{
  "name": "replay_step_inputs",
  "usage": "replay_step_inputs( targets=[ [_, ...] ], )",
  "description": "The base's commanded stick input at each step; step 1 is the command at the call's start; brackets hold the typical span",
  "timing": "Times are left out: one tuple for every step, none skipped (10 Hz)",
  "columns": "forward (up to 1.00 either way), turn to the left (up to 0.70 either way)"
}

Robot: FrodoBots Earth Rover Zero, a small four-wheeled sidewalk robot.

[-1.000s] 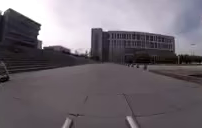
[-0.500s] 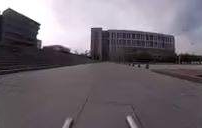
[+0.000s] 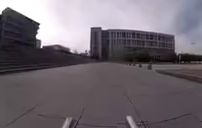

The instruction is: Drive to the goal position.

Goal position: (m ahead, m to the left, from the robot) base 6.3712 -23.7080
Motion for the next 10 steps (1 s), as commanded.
replay_step_inputs(
  targets=[
    [1.00, 0.00],
    [1.00, 0.00],
    [1.00, 0.00],
    [1.00, 0.00],
    [1.00, 0.00],
    [1.00, 0.00],
    [1.00, 0.00],
    [1.00, 0.00],
    [1.00, 0.00],
    [1.00, -0.15]
  ],
)
